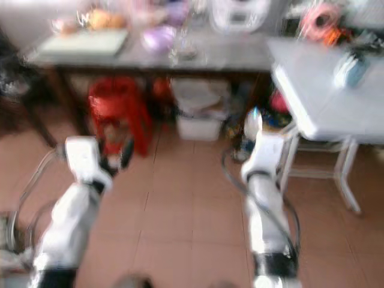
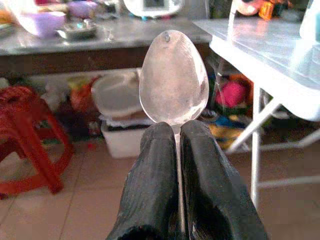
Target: Setting the table
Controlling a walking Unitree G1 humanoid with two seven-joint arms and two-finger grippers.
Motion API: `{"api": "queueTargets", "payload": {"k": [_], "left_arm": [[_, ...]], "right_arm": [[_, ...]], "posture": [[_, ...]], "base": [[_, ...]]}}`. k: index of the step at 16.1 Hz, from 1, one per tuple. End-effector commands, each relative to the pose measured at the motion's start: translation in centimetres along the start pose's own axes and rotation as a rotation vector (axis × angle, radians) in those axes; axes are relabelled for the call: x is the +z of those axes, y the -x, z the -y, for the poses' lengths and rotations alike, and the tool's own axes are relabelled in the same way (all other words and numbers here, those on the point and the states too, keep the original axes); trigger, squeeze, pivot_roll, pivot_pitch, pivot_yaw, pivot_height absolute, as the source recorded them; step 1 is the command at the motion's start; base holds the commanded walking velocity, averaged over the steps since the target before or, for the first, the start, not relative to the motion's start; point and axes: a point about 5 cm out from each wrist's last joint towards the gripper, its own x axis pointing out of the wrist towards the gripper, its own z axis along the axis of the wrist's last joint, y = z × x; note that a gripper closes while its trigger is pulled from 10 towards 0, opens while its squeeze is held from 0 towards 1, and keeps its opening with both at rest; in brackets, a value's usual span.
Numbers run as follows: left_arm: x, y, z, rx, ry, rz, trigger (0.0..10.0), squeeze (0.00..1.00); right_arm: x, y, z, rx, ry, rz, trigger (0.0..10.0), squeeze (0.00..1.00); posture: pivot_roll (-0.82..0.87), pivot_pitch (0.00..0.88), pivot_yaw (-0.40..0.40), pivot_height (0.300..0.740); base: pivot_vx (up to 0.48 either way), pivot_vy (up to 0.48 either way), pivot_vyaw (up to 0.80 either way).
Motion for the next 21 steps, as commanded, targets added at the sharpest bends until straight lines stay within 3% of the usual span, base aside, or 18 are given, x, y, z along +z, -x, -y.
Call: {"api": "queueTargets", "payload": {"k": [1, 21], "left_arm": [[0.42, -0.23, 0.24, -0.005, 0.001, 0.017, 10.0, 0.0], [0.16, -0.18, 0.85, -0.023, 0.012, 0.011, 10.0, 0.0]], "right_arm": [[0.71, -0.27, 0.27, -0.001, 0.008, 0.025, 10.0, 0.0], [0.84, -0.22, -0.36, 0.044, 0.007, 0.034, 10.0, 0.0]], "posture": [[-0.01, 0.0, -0.007, 0.74], [-0.01, 0.0, -0.006, 0.74]], "base": [[0.36, 0.0, 0.0], [0.445, 0.0, 0.05]]}}
